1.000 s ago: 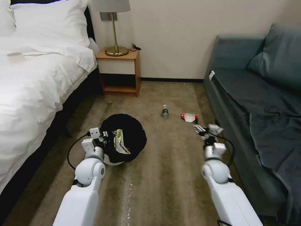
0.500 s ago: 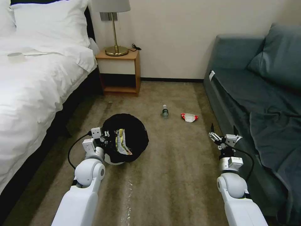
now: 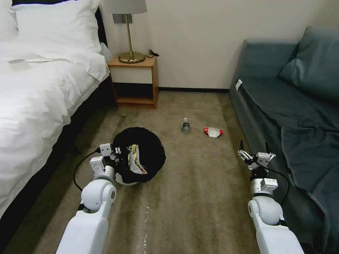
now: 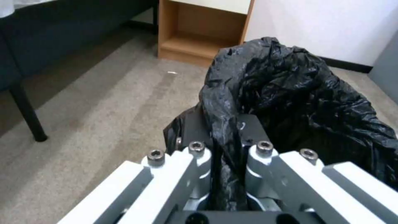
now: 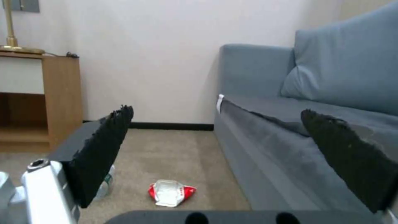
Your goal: Pick up the trash bin, then pick up the garbage on the floor and place it into the trash bin.
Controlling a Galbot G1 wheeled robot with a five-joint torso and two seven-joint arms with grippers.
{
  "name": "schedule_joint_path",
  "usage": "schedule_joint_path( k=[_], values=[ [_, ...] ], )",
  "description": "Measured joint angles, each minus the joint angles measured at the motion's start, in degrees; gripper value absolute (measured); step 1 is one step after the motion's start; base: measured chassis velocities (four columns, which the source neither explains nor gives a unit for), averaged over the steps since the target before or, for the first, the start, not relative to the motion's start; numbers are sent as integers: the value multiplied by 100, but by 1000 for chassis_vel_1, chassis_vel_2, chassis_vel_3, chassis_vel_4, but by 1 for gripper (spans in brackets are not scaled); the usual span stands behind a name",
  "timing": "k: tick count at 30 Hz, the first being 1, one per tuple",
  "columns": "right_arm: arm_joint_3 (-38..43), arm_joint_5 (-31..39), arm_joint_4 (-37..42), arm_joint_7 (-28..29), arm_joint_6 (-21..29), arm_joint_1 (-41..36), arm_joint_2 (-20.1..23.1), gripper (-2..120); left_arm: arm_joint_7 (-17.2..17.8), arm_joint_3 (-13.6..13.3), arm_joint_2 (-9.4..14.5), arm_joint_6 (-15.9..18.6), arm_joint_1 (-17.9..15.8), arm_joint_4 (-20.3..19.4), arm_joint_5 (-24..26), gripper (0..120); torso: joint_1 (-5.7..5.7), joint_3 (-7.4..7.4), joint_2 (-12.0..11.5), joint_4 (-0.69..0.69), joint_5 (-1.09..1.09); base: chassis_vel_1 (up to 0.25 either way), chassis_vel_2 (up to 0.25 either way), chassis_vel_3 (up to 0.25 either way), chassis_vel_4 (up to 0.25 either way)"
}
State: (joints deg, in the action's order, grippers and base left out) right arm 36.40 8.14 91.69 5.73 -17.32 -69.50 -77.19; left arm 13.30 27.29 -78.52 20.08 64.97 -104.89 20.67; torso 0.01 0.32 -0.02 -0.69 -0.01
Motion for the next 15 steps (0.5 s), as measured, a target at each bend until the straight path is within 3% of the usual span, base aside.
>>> schedule_joint_path(
  k=[15],
  values=[
    [51,18,-19,-71,-57,-77,-3,100,43,-12,-24,-1,15,-55,-23,5,0,0,0,0,0,-47,53,51,-52]
  ],
)
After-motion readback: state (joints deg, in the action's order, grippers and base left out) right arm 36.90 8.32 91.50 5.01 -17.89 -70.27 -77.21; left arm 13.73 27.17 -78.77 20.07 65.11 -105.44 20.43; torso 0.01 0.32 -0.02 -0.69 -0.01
